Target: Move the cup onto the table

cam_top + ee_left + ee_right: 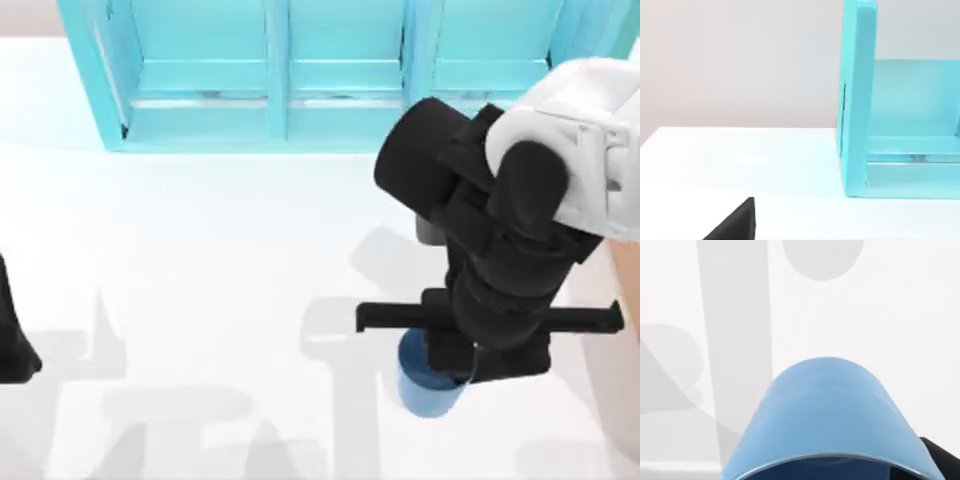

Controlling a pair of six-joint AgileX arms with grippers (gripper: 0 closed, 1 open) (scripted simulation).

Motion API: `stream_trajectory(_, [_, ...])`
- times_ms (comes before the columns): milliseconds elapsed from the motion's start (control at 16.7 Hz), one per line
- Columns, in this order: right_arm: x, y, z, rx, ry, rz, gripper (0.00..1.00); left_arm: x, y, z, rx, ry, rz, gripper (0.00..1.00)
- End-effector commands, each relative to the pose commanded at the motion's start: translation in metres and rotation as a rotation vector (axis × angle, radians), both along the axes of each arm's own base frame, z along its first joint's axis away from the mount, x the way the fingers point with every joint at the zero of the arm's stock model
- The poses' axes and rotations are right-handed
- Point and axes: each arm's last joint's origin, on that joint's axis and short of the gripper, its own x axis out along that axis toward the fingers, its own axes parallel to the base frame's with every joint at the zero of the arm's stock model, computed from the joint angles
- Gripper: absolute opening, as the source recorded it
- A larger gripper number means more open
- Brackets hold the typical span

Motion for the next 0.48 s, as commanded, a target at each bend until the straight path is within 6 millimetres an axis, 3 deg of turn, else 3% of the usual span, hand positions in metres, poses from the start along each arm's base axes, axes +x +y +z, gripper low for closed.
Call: stream_trajectory(480, [0.0, 0.01, -0.052, 0.007, -0.009, 0.003, 0.0, 0.0, 0.0, 0.0, 0.0, 0.0, 0.0, 1.0])
